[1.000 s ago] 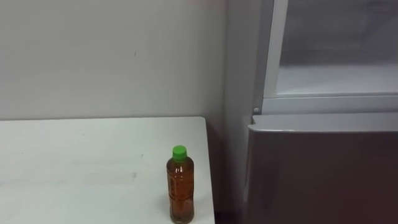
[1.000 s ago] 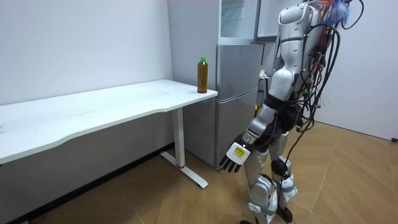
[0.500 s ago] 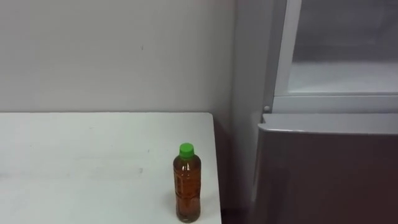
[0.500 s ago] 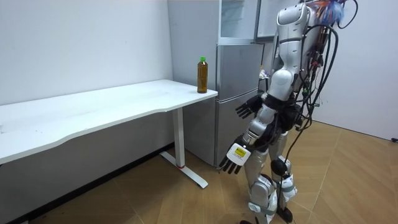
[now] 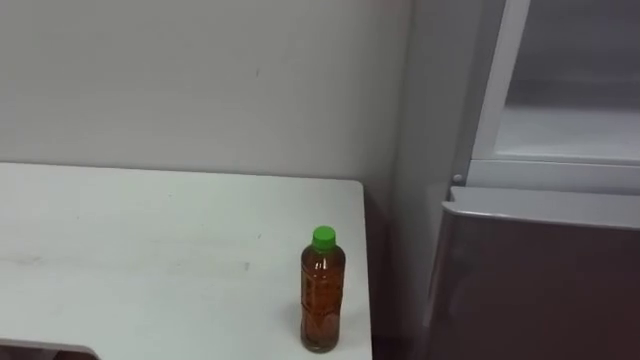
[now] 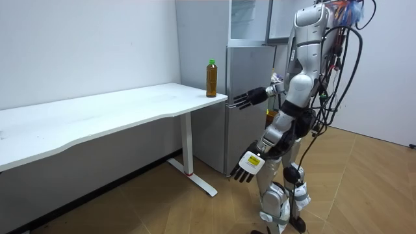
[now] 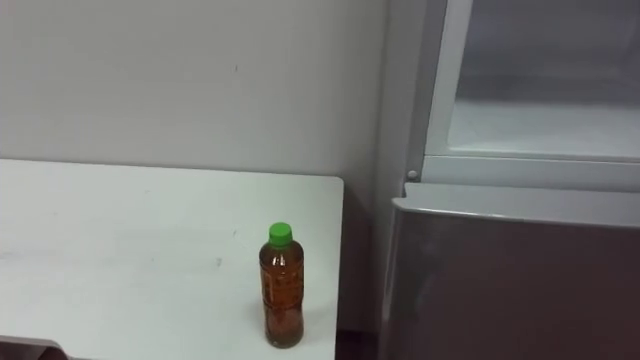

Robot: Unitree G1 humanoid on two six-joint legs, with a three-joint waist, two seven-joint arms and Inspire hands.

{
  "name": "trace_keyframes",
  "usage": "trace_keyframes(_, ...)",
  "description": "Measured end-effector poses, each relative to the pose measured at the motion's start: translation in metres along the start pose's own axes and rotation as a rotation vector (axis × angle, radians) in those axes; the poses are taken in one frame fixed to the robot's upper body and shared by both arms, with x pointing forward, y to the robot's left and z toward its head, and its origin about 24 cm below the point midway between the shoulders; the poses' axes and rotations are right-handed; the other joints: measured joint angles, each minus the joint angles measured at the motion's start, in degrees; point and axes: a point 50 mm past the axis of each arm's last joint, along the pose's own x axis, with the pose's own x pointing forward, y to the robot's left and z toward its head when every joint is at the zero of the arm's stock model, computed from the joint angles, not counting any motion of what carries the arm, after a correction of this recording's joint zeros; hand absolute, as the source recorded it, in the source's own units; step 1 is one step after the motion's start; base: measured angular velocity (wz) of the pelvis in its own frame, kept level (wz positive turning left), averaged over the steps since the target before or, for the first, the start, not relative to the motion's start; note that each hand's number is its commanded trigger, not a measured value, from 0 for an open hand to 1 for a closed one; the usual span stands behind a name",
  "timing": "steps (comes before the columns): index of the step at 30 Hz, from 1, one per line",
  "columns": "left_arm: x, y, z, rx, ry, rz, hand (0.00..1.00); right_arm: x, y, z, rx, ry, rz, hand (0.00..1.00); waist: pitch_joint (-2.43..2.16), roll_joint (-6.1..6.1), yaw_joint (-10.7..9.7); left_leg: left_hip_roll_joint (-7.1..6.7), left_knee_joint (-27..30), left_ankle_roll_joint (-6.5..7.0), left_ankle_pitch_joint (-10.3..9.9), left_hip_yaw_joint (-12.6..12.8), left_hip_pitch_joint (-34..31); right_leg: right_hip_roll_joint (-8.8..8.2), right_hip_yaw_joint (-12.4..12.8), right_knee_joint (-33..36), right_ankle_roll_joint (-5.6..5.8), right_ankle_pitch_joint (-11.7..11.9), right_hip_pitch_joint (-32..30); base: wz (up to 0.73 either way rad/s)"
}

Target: Put the bottle in the upper fridge

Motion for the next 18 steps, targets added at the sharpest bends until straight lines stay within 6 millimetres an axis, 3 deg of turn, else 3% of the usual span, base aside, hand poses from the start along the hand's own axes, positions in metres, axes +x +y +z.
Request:
trace_keyframes(7, 0.000, -0.002, 0.001, 0.003, -0.005, -0.010, 0.00, 0.009, 0.009, 0.038, -0.038, -0.147, 0.021, 0.00, -0.01, 0.02, 0.82, -0.02, 0.06, 0.03, 0.02, 0.07, -0.51, -0.15, 0.02, 0.84, 0.00, 0.00, -0.70, 0.00)
trace_keyframes(14, 0.000, -0.001, 0.002, -0.009, -0.008, -0.008, 0.00, 0.010, 0.010, 0.047, -0.047, -0.180, 0.010, 0.00, 0.02, -0.46, 1.87, 0.02, 0.05, 0.03, 0.02, 0.16, -0.70, -0.22, -0.51, 1.07, 0.02, 0.01, -0.65, 0.00)
trace_keyframes(18, 0.000, 0.000, 0.002, -0.018, -0.009, -0.004, 0.00, 0.009, 0.012, 0.063, -0.067, -0.238, 0.005, 0.00, -0.05, -0.59, 2.01, 0.03, -0.17, 0.10, 0.06, 0.14, -0.80, -0.22, -0.58, 1.18, -0.01, 0.03, -0.63, 0.00)
